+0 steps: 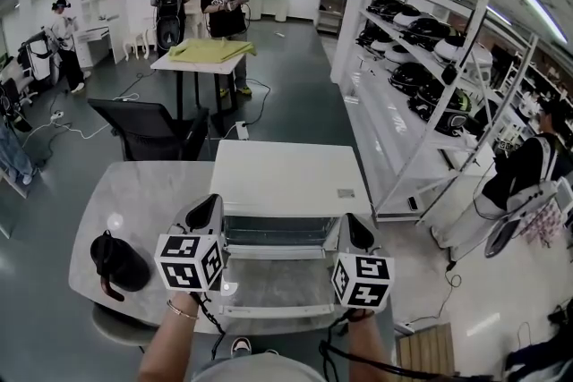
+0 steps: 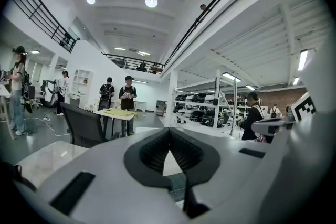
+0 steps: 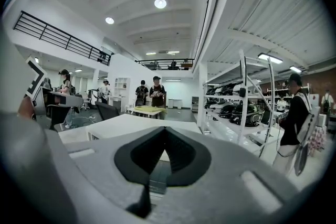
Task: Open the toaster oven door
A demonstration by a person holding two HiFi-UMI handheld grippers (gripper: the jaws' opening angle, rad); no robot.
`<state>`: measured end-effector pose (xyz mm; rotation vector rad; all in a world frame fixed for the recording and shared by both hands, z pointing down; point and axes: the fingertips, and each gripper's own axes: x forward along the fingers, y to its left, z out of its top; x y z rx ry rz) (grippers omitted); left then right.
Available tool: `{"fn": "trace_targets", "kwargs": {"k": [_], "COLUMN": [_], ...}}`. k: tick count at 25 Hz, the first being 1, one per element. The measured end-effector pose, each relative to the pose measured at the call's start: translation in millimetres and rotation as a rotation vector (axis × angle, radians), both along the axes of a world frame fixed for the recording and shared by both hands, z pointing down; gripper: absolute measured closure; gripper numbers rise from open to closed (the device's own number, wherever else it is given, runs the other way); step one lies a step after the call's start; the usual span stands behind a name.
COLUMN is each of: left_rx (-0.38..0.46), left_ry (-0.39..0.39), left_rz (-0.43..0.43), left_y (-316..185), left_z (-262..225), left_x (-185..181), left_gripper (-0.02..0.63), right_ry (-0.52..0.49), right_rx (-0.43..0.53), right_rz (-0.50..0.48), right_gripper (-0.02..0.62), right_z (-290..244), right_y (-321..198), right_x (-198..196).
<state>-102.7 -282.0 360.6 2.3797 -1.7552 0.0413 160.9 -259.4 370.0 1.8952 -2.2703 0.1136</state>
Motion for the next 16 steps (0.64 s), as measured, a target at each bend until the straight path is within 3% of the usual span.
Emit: {"fn": "trace_targets", "kwargs": {"k": [16], "left_rx": [-0.012], "left_ry": [0.014], "left_rz": [0.006], "left_y": [1.4], "left_z": [6.4], "left_x": [-7.4], "left_gripper": [0.601], "right_ry": [0.003], "right_rx": [-0.009], "right_rz": [0.018], "right_gripper": [0.591], "right_z": [4.5], "right_y": [5.9], "right_x": [-1.4]}}
